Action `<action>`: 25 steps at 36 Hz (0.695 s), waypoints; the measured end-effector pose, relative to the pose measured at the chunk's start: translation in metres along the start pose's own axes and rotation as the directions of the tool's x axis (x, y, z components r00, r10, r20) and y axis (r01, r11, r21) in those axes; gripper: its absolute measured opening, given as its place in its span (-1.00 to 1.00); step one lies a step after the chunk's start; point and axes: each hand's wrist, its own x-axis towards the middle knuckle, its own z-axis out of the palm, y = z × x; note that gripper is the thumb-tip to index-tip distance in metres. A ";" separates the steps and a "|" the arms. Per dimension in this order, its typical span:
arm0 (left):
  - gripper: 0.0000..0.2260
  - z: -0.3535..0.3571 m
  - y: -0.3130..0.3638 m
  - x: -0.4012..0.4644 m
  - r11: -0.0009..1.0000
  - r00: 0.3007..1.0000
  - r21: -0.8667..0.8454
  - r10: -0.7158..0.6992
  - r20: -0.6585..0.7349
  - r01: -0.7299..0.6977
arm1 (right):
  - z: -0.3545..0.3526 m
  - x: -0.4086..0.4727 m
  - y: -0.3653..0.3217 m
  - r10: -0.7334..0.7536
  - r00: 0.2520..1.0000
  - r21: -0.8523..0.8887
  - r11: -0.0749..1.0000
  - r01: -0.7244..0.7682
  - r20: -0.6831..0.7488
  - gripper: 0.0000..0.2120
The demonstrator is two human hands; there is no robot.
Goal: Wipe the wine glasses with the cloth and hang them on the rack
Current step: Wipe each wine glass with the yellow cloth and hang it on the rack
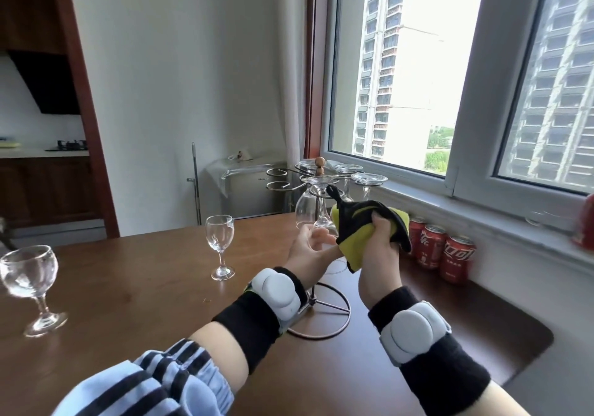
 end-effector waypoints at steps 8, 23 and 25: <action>-0.39 -0.010 -0.006 -0.006 0.997 0.997 0.021 0.078 0.003 -0.078 | -0.001 -0.003 0.004 0.001 1.000 0.054 0.999 -0.003 0.028 -0.44; -0.34 -0.008 -0.017 -0.010 0.975 0.993 0.197 0.112 -0.021 -0.106 | -0.011 -0.014 0.002 0.019 1.000 0.090 0.996 -0.020 0.003 -0.23; -0.37 -0.006 -0.018 -0.008 0.972 0.994 0.212 0.106 -0.017 -0.100 | -0.013 -0.015 0.002 0.017 1.000 0.083 0.996 -0.017 -0.002 -0.21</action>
